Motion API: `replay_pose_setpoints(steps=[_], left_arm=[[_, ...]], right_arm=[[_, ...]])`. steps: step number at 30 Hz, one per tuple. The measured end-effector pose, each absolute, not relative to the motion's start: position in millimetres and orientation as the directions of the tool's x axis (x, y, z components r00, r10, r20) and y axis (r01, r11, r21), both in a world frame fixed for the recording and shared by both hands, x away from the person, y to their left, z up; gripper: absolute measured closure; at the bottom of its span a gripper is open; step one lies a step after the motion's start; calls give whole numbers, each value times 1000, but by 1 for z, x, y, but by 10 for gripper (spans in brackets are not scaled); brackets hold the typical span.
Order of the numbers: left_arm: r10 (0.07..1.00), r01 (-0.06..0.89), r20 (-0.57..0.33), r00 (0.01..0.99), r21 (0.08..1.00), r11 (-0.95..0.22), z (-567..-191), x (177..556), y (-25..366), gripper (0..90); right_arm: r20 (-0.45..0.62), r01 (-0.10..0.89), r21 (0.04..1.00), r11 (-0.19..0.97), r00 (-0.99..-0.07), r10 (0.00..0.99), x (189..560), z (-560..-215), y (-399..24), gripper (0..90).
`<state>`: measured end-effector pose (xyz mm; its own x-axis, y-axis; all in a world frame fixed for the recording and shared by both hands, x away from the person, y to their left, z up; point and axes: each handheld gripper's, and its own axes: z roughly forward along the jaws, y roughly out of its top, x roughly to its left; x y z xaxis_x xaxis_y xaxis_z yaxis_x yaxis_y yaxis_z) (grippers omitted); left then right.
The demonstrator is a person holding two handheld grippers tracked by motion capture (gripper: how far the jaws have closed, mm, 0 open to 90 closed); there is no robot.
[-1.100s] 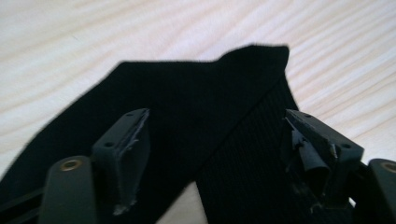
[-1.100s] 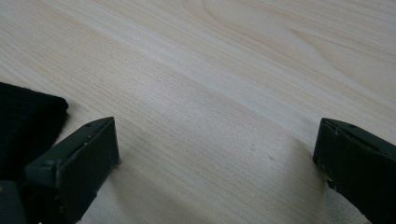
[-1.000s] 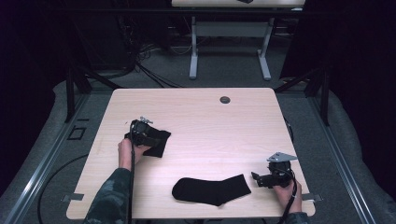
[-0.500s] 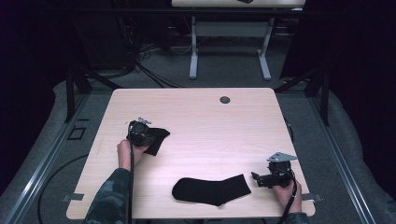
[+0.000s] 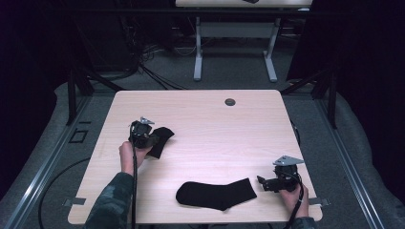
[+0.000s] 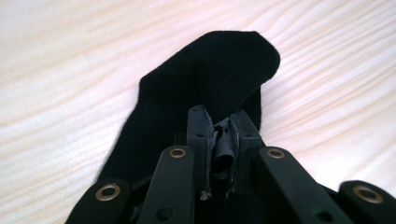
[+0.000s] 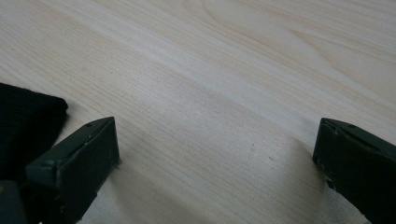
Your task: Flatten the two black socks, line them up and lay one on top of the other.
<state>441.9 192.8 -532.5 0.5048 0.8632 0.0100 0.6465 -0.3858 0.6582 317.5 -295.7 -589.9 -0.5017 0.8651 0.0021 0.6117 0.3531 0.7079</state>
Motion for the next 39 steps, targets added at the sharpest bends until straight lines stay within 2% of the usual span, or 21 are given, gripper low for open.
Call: replay_pose_setpoints(steps=[10, 19, 27, 39], left_arm=[[819, 571, 2, 574, 715, -402, -487, 426, 166, 811], [768, 543, -10, 640, 714, -443, -475, 414, 126, 810], [729, 549, -63, 681, 702, -453, -492, 416, 89, 808], [699, 620, -143, 701, 606, -498, -547, 422, 38, 783]], right_arm=[[1, 610, 710, 353, -501, 865, 318, -590, -296, 0], [1, 611, 709, 352, -501, 865, 317, -590, -296, 0], [-1, 610, 706, 359, -506, 863, 317, -590, -296, 1], [2, 610, 709, 355, -505, 863, 317, -590, -295, 1]])
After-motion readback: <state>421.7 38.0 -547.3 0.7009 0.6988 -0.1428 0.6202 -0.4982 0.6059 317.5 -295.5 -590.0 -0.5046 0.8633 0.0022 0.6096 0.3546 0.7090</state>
